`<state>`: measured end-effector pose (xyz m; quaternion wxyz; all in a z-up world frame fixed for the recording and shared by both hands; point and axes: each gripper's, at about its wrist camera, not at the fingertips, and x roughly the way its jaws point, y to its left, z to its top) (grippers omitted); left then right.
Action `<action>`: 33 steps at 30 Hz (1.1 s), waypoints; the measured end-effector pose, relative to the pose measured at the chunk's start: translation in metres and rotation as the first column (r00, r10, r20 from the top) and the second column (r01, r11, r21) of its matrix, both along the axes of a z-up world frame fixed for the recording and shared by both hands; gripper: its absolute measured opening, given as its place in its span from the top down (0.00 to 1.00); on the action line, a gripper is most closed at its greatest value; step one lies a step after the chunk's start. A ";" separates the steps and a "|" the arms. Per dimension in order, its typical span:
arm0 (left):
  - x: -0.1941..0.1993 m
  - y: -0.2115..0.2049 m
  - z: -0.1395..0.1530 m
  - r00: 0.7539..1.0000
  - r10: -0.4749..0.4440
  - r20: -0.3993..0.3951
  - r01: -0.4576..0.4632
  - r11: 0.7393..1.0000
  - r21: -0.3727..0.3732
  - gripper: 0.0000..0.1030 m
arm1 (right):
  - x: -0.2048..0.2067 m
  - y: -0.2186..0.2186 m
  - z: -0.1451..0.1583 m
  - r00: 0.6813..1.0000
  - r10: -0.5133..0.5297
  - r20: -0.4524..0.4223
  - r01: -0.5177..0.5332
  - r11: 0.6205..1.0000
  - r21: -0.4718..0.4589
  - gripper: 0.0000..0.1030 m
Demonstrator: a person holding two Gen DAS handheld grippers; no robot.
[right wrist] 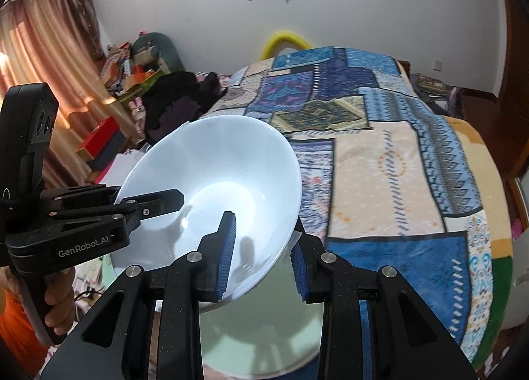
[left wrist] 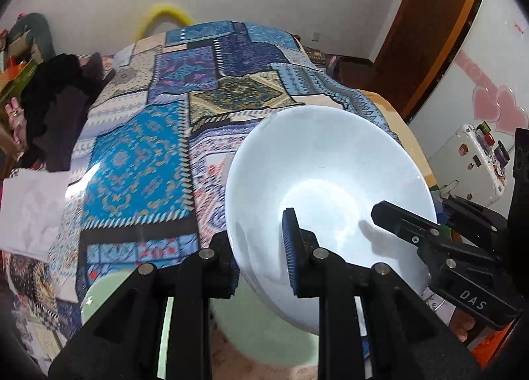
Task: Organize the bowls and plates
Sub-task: 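Lift the white bowl with both tools and carry it to the nested bowls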
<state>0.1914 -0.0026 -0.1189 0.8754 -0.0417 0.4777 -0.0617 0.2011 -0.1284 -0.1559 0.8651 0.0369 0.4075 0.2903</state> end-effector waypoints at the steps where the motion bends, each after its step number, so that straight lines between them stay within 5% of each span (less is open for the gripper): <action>1: -0.007 0.006 0.001 1.000 0.010 0.003 -0.010 1.000 0.000 0.78 | -0.003 0.005 0.000 1.000 0.011 -0.001 -0.011 1.000 0.002 0.72; 22: -0.099 0.119 0.000 0.979 0.201 0.021 -0.201 0.979 -0.027 0.78 | -0.043 0.106 -0.010 0.982 0.187 -0.020 -0.187 0.982 -0.009 0.72; 33: -0.121 0.159 -0.025 0.961 0.277 -0.023 -0.277 0.960 -0.025 0.78 | -0.053 0.144 -0.035 0.964 0.254 -0.084 -0.257 0.966 -0.025 0.72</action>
